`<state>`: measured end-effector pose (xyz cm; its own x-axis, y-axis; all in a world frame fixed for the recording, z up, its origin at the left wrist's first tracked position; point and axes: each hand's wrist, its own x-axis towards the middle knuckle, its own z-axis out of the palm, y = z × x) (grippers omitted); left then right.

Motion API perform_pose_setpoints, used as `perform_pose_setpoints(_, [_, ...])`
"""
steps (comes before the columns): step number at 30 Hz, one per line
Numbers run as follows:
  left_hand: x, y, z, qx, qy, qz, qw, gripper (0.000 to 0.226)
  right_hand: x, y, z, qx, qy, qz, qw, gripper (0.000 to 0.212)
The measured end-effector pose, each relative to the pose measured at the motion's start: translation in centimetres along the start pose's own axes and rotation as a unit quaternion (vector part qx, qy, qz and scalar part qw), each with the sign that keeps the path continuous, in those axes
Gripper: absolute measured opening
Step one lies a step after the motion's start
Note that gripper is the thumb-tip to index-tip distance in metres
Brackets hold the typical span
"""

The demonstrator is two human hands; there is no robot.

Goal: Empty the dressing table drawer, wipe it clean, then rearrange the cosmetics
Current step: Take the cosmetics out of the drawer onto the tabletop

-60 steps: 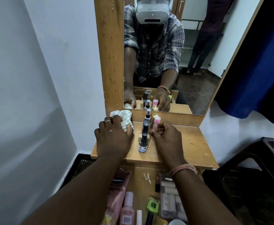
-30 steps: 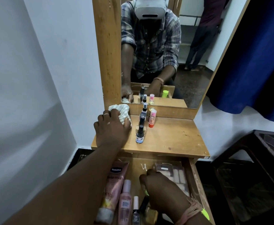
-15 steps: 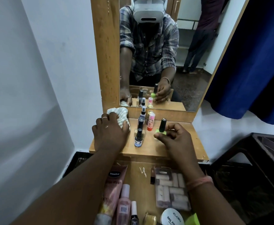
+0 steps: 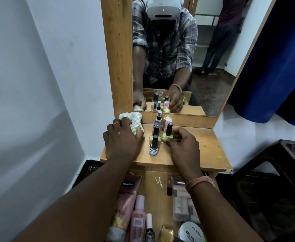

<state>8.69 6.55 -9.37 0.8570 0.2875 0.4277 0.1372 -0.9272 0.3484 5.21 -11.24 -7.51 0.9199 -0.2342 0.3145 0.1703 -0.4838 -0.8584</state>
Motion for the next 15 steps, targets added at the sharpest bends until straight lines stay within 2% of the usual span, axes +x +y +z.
perform_pose_setpoints(5, [-0.1,0.0,-0.2,-0.008,-0.004,0.000,1.000,0.047,-0.5,0.0,-0.4,0.017,0.003,0.013,1.000,0.035])
perform_pose_setpoints(9, [-0.1,0.0,-0.1,-0.011,-0.009,-0.001,1.000,0.048,-4.0,-1.0,-1.9,-0.001,0.068,-0.016,0.998,0.019])
perform_pose_setpoints(10, [-0.1,0.0,0.0,-0.013,-0.007,0.000,1.000,0.048,-5.4,-1.2,-2.2,-0.006,0.061,-0.030,0.998,0.019])
perform_pose_setpoints(11, [0.0,-0.1,0.0,-0.014,-0.005,0.001,1.000,0.047,-6.9,-1.4,-2.5,-0.012,0.027,-0.031,0.999,0.020])
perform_pose_setpoints(13, [0.0,-0.1,-0.1,-0.015,-0.004,0.002,1.000,0.047,-9.2,-1.4,-2.3,-0.073,-0.107,0.015,0.991,0.019])
perform_pose_setpoints(15, [-0.1,0.0,-0.2,-0.016,-0.006,0.002,1.000,0.047,-10.6,-1.0,-1.3,-0.170,-0.260,0.078,0.947,0.020])
